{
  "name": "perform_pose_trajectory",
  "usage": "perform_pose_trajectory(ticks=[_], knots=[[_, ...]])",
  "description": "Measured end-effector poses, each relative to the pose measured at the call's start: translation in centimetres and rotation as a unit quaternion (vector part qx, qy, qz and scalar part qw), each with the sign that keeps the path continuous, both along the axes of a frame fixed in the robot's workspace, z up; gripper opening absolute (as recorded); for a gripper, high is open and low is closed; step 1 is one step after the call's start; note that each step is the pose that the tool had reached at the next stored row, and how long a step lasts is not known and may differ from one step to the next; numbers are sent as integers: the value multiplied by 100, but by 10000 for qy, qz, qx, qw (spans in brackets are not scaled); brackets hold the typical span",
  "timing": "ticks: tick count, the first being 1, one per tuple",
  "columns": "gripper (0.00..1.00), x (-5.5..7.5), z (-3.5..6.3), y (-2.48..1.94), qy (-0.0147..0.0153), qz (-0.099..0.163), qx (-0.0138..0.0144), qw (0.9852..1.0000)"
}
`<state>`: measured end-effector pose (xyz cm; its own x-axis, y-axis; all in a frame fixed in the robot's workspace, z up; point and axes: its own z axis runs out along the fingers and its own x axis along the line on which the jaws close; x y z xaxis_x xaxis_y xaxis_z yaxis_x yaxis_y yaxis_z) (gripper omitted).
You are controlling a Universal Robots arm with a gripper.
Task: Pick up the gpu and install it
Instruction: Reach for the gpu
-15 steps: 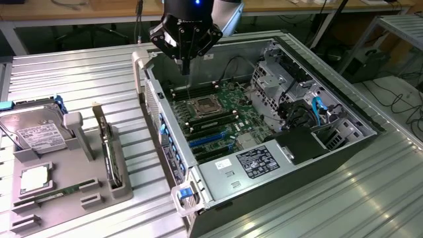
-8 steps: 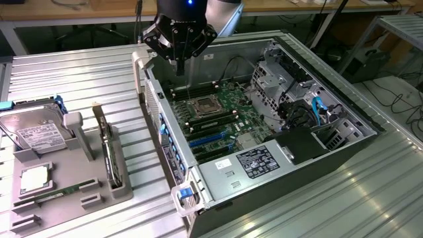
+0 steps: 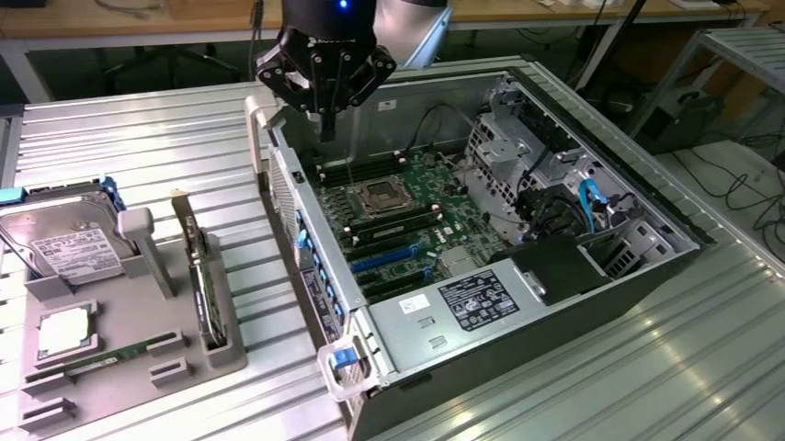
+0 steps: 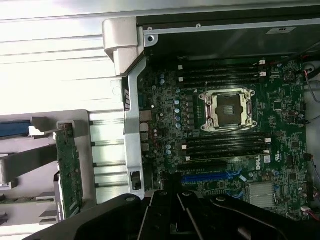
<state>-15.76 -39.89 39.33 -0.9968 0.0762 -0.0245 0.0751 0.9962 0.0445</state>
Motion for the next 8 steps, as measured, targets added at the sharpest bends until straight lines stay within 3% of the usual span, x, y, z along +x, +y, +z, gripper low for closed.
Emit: perform_pose_trajectory(ticks=[8], knots=[[11, -68, 0, 0, 0, 0, 0, 10000]])
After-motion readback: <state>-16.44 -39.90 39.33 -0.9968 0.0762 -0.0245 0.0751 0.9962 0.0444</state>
